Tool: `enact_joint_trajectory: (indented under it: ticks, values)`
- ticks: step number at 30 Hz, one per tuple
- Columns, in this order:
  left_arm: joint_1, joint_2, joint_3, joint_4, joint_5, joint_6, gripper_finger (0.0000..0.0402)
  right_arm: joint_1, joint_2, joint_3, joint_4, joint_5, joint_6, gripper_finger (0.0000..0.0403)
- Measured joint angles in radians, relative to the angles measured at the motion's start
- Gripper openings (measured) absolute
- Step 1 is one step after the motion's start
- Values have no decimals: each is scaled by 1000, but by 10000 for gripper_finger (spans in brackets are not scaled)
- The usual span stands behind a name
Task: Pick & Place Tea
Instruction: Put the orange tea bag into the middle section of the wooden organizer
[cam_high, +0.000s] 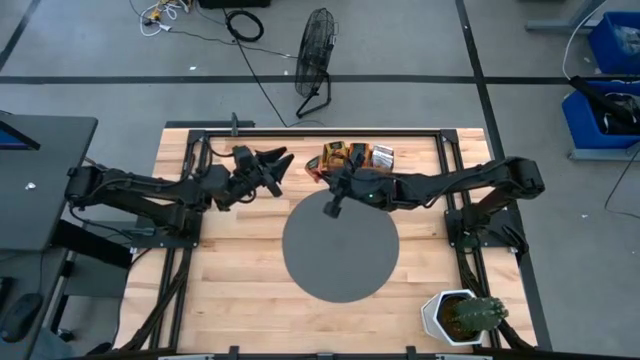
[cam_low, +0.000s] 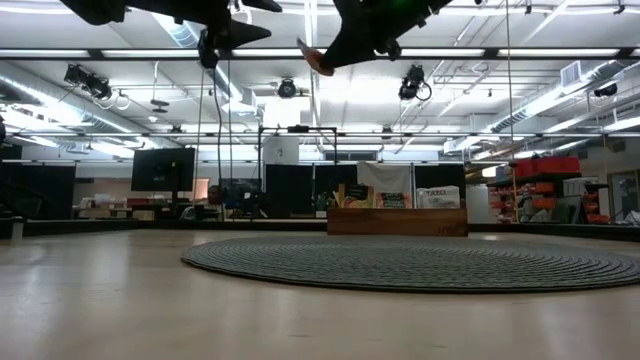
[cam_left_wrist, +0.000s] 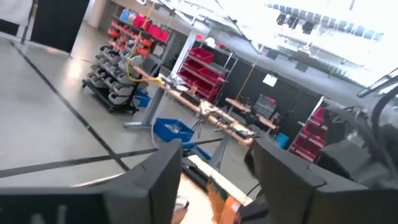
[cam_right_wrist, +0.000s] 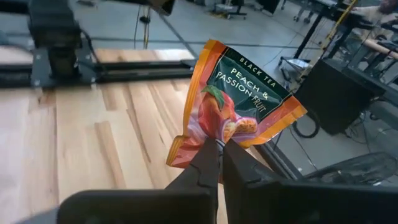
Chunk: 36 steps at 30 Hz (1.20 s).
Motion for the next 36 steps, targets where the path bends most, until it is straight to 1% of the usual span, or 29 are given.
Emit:
enact_joint_trajectory:
  ticks: [4, 9, 14, 20, 26, 36]
  values:
    - [10, 11, 0, -4, 13, -15, 235, 0, 14, 0, 40, 58, 24, 0]
    - [10, 31, 1, -7, 17, -62, 255, -3, 14, 0, 46, 82, 30, 0]
    - [9, 79, 1, 2, 36, -119, 257, -4, 14, 22, 60, 78, 29, 0]
    - [10, 140, 0, 85, 38, -131, 257, -10, 13, 43, 62, 74, 4, 0]
    - [10, 142, 0, 94, 48, -132, 257, -11, 13, 43, 61, 73, 5, 0]
    - [34, 142, 0, 95, 48, -132, 257, -11, 13, 43, 106, 21, 12, 0]
